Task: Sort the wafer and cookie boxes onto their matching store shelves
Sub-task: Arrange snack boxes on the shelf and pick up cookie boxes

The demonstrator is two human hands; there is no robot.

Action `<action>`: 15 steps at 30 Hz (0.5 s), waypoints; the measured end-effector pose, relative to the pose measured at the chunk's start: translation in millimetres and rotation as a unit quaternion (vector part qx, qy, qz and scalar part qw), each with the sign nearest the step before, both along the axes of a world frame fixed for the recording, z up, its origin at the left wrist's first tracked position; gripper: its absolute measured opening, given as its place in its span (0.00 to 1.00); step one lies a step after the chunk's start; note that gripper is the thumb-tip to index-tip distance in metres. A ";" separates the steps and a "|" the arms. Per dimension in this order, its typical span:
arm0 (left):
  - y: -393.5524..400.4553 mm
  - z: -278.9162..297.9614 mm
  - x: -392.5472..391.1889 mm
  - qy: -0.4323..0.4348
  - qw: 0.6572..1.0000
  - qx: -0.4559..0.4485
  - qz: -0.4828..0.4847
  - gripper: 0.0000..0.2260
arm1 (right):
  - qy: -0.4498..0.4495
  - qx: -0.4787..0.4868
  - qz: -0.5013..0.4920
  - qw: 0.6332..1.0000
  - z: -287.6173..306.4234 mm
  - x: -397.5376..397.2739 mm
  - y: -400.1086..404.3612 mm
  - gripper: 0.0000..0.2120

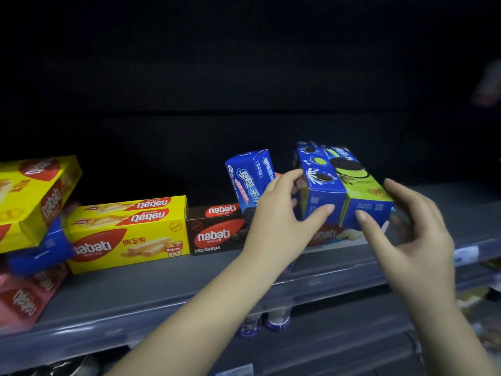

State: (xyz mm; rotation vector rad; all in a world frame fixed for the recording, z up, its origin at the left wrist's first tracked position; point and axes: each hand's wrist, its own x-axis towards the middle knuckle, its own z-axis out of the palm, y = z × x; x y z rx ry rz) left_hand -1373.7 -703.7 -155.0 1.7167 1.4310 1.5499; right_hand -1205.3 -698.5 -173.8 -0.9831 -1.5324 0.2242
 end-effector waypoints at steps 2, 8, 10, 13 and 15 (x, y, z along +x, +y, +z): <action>-12.8 3.9 -4.0 0.008 1.000 0.007 -0.002 0.26 | -0.063 0.075 -0.055 0.994 7.3 0.7 -8.0 0.21; -56.1 24.9 -48.0 0.136 0.986 0.068 0.066 0.20 | -0.163 0.147 0.009 0.976 34.4 -37.1 -31.2 0.20; -67.8 24.9 -72.9 0.187 0.972 0.071 0.125 0.21 | -0.202 0.130 0.058 0.969 32.0 -65.8 -29.6 0.21; -94.0 23.8 -109.0 0.259 0.940 0.056 0.213 0.23 | -0.238 0.091 0.139 0.957 25.6 -114.7 -31.9 0.22; -114.0 24.3 -131.8 0.277 0.925 0.045 0.257 0.24 | -0.259 0.080 0.192 0.943 23.1 -146.5 -35.5 0.26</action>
